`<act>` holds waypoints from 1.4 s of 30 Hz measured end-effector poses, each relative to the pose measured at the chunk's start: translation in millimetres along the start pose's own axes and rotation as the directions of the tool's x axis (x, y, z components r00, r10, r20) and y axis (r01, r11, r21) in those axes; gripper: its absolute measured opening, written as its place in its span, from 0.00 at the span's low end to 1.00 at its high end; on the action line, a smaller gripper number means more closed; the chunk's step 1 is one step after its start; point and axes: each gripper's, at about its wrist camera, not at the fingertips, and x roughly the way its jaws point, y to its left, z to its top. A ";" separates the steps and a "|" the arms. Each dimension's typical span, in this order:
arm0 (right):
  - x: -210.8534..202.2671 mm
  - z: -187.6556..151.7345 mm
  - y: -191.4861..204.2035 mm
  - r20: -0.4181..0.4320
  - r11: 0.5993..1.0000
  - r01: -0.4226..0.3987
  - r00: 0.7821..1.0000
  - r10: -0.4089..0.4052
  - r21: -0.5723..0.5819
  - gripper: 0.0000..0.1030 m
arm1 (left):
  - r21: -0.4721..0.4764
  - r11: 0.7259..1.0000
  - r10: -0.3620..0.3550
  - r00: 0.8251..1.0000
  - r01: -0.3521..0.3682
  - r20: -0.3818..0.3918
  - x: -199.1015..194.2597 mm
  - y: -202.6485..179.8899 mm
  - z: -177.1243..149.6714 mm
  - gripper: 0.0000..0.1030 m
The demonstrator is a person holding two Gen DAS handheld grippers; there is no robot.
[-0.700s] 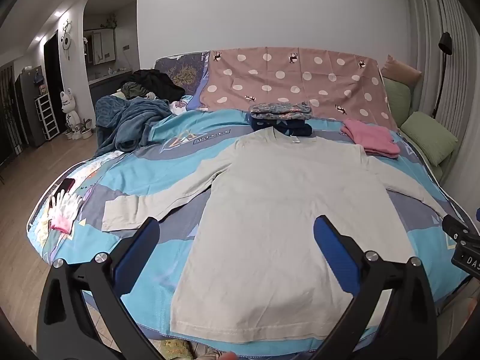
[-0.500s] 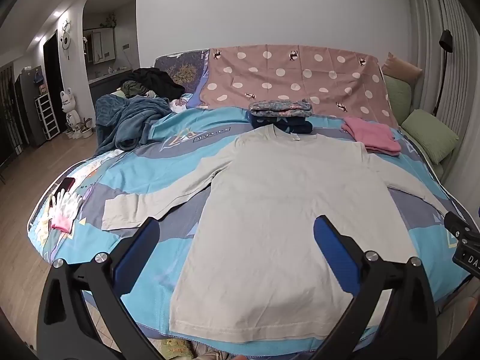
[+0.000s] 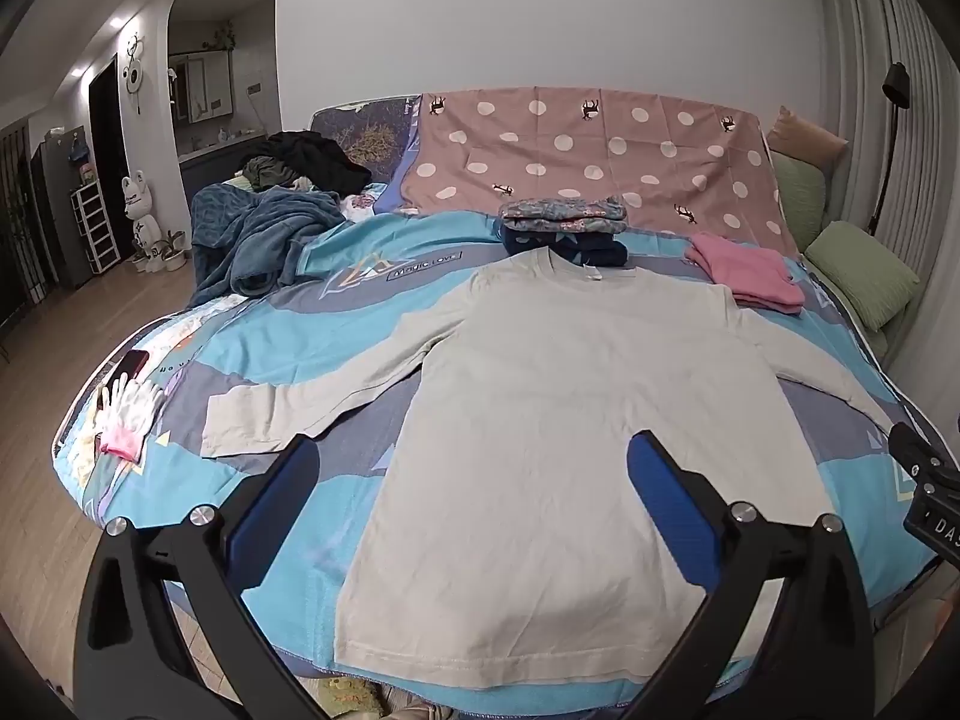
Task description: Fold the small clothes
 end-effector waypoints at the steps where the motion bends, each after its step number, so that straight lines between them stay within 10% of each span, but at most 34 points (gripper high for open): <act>1: -0.7 0.3 -1.1 0.003 1.000 -0.004 1.000 0.004 0.005 0.98 | 0.001 1.000 -0.001 1.000 0.001 -0.001 0.5 -0.1 -0.1 0.99; 32: 2.4 -3.7 16.8 0.010 0.992 0.077 0.997 -0.077 -0.096 0.98 | 0.025 1.000 -0.015 1.000 0.015 -0.009 3.6 -9.5 -2.5 0.99; 42: 1.0 -1.0 11.1 -0.006 0.999 -0.037 0.999 0.037 -0.034 0.98 | 0.019 1.000 -0.015 1.000 0.015 -0.019 6.4 -7.2 -1.1 0.99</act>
